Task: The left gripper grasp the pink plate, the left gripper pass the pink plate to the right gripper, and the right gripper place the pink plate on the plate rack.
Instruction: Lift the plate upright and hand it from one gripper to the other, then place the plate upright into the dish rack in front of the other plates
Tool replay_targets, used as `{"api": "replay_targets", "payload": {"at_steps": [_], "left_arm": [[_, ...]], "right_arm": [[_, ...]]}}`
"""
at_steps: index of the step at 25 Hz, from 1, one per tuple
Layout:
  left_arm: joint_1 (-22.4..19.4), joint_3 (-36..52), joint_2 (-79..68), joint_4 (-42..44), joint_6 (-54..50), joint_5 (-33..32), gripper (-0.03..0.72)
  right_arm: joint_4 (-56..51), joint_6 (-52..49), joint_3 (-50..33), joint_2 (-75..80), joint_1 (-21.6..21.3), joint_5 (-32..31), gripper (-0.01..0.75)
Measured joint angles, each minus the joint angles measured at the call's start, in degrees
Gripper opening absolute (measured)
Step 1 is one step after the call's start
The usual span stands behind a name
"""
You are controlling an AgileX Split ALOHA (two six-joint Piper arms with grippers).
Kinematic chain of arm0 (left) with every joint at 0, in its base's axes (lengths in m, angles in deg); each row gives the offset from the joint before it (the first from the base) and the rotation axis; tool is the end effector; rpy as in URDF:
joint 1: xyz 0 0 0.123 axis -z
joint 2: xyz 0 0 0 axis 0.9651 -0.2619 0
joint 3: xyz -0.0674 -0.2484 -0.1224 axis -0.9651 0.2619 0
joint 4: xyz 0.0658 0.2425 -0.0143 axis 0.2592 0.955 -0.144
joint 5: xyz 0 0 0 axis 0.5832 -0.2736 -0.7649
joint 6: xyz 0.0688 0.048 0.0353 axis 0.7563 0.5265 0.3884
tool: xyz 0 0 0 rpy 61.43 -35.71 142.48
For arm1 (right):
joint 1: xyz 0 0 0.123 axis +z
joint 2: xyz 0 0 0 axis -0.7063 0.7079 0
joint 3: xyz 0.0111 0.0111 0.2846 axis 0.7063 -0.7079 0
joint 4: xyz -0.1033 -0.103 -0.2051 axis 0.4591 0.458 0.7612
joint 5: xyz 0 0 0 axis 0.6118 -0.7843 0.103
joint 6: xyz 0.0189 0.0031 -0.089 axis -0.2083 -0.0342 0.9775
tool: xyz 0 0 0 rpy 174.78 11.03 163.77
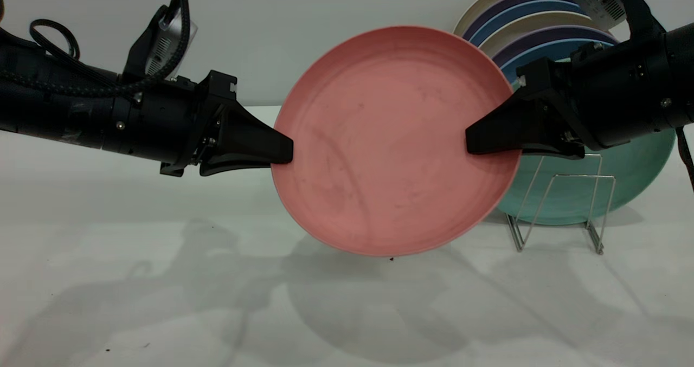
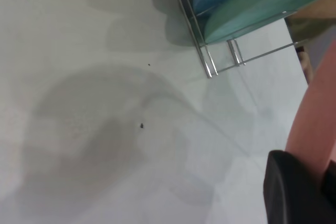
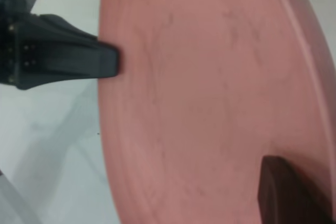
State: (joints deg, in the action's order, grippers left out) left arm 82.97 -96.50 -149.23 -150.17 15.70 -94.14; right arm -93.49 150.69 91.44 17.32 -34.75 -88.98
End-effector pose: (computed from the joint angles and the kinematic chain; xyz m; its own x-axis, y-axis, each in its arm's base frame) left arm 0.3278 -0.1102 0.0993 -0.8836 -0.0547 -0.4650 0.3146 0.6663 -0.6761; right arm 0.2924 0.1085 0.1410 -0.7950 -0.0096 -0.6065 -0.4248 0.7225 0.5455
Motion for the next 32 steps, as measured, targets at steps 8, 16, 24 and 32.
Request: {"api": "replay_targets", "payload": {"at_steps": [8, 16, 24, 32], "left_arm": [[-1.4, -0.1, 0.1, 4.3, -2.2, -5.3, 0.414], [-8.6, -0.1, 0.2, 15.7, -7.3, -7.3, 0.659], [-17.1, -0.2, 2.8, 29.9, -17.9, -4.1, 0.566], [-20.6, -0.2, 13.0, 39.6, -28.1, 3.4, 0.562]], "right_arm": [[1.1, 0.5, 0.0, 0.0, 0.1, -1.3, 0.054], [2.8, 1.1, 0.0, 0.0, 0.1, -0.8, 0.054], [10.4, 5.1, 0.0, 0.0, 0.1, 5.3, 0.054], [22.2, 7.3, 0.0, -1.2, 0.1, 14.8, 0.054]]}}
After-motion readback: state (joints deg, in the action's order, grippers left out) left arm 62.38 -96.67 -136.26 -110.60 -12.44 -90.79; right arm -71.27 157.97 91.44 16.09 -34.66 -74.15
